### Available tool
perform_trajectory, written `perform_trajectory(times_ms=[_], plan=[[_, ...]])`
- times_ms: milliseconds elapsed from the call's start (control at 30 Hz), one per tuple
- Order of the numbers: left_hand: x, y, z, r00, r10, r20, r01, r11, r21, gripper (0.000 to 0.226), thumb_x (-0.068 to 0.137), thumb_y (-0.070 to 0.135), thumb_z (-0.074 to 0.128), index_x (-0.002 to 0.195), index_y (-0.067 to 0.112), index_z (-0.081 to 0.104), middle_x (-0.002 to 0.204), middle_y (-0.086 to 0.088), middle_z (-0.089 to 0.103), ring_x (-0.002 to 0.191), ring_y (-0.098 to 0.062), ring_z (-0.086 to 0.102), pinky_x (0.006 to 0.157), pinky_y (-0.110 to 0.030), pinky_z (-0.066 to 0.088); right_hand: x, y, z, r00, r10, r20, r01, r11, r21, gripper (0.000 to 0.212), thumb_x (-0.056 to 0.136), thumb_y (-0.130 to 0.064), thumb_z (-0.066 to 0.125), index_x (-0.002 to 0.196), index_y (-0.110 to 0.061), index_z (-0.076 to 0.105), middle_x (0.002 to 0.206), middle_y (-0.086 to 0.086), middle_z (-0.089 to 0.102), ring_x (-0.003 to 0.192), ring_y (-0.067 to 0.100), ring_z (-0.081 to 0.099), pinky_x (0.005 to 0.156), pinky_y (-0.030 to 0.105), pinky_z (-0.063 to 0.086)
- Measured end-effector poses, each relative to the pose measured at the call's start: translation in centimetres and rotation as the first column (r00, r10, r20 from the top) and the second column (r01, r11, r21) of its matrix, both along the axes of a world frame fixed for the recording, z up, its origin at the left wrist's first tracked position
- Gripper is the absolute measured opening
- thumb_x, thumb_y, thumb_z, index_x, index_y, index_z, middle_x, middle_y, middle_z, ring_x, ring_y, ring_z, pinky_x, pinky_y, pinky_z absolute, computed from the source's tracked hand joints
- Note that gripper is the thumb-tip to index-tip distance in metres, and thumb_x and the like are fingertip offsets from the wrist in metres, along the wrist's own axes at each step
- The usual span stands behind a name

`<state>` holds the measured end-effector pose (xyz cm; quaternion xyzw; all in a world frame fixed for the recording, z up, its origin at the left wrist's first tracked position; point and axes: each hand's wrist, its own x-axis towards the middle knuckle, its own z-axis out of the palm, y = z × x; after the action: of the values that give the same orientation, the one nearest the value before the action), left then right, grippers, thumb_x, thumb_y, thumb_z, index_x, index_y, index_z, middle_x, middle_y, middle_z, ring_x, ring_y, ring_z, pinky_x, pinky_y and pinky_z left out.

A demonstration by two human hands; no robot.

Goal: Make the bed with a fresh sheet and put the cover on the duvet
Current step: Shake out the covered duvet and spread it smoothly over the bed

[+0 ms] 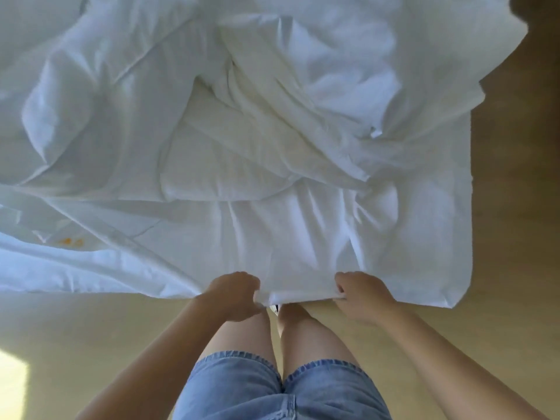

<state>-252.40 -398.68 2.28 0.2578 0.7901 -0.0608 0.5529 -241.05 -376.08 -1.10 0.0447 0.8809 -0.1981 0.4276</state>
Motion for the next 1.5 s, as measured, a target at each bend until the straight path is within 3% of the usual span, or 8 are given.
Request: perform_trajectory(times_ms=[133, 300, 400, 567, 767, 967, 1300, 1500], plan=[[-6.5, 4.4, 4.5, 0.879, 0.231, -0.417, 0.021, 0.855, 0.518, 0.057, 0.088, 0.032, 0.06, 0.14, 0.016, 0.042, 0.127, -0.006, 0.053, 0.117, -0.026, 0.05, 0.101, -0.035, 0.034, -5.0, 1.3, 1.3, 0.905, -0.358, -0.229, 0.342, 0.934, -0.107, 0.021, 0.086, -0.025, 0.062, 0.1, -0.011, 0.055, 0.101, 0.002, 0.052, 0.101, 0.021, 0.048, 0.078, 0.025, 0.034], [-17.2, 13.5, 8.5, 0.594, 0.21, -0.776, 0.457, 0.706, 0.541, 0.086, 0.072, 0.031, 0.076, 0.145, 0.012, 0.033, 0.143, -0.015, 0.04, 0.136, -0.035, 0.032, 0.109, -0.056, 0.021, -13.8, 3.9, 4.9, 0.25, -0.574, -0.78, 0.696, 0.667, -0.268, 0.051, 0.074, -0.021, 0.069, 0.118, 0.002, 0.054, 0.118, 0.018, 0.053, 0.112, 0.032, 0.045, 0.092, 0.024, 0.03], [-22.0, 17.0, 7.2, 0.602, -0.166, -0.781, 0.488, 0.851, 0.195, 0.102, 0.077, 0.051, 0.068, 0.151, 0.023, 0.004, 0.156, -0.012, 0.012, 0.145, -0.03, 0.009, 0.111, -0.061, 0.001, -17.7, 5.6, 4.4, 0.442, -0.623, -0.645, 0.781, 0.621, -0.065, 0.08, 0.071, -0.036, 0.074, 0.138, -0.013, 0.037, 0.139, 0.009, 0.041, 0.13, 0.027, 0.034, 0.102, 0.042, 0.03], [-27.8, 16.7, 6.0, 0.604, -0.021, -0.796, 0.397, 0.875, 0.278, 0.038, 0.098, 0.042, 0.039, 0.114, 0.01, 0.053, 0.112, -0.019, 0.06, 0.105, -0.038, 0.057, 0.094, -0.044, 0.036, -18.1, 3.6, 2.6, 0.749, -0.529, -0.398, 0.634, 0.748, 0.198, 0.027, 0.094, -0.03, 0.047, 0.117, -0.016, 0.053, 0.113, 0.005, 0.064, 0.111, 0.024, 0.055, 0.106, 0.04, 0.02], [-26.5, 17.0, 5.8, 0.606, 0.185, -0.774, 0.384, 0.784, 0.488, 0.037, 0.093, 0.025, 0.046, 0.124, 0.006, 0.047, 0.111, -0.023, 0.057, 0.097, -0.043, 0.057, 0.076, -0.046, 0.04, -16.4, -3.7, 1.8, 0.524, -0.476, -0.706, 0.621, 0.781, -0.065, 0.017, 0.069, 0.001, 0.072, 0.083, 0.001, 0.061, 0.071, 0.014, 0.059, 0.068, 0.033, 0.06, 0.091, 0.053, 0.044], [-23.6, 19.0, 4.9, 0.492, -0.101, -0.865, 0.766, 0.523, 0.375, 0.051, 0.086, 0.015, 0.052, 0.137, 0.018, 0.047, 0.134, -0.015, 0.05, 0.123, -0.033, 0.047, 0.101, -0.053, 0.031, -14.5, -1.7, 0.3, 0.64, -0.534, -0.553, 0.672, 0.737, 0.066, 0.028, 0.088, -0.02, 0.05, 0.114, -0.01, 0.052, 0.106, 0.007, 0.054, 0.104, 0.028, 0.049, 0.098, 0.037, 0.026], [-29.6, 26.5, 11.8, 0.661, 0.472, -0.583, 0.089, 0.723, 0.685, 0.026, 0.087, 0.019, 0.038, 0.081, 0.002, 0.057, 0.075, -0.014, 0.055, 0.081, -0.032, 0.052, 0.066, -0.036, 0.037, -10.8, 1.9, 0.6, 0.755, -0.503, -0.421, 0.556, 0.831, 0.003, 0.028, 0.079, -0.033, 0.063, 0.101, -0.015, 0.064, 0.108, 0.002, 0.048, 0.107, 0.025, 0.045, 0.093, 0.031, 0.033], [-25.4, 27.1, 12.5, 0.734, 0.271, -0.623, 0.25, 0.744, 0.619, 0.017, 0.083, 0.016, 0.041, 0.066, 0.016, 0.044, 0.061, 0.005, 0.043, 0.069, -0.025, 0.046, 0.06, -0.029, 0.032, -17.0, 2.6, 2.4, 0.117, -0.943, -0.311, 0.835, 0.263, -0.484, 0.096, 0.063, -0.061, 0.071, 0.138, -0.015, 0.033, 0.132, 0.003, 0.044, 0.123, 0.024, 0.039, 0.097, 0.042, 0.039]])
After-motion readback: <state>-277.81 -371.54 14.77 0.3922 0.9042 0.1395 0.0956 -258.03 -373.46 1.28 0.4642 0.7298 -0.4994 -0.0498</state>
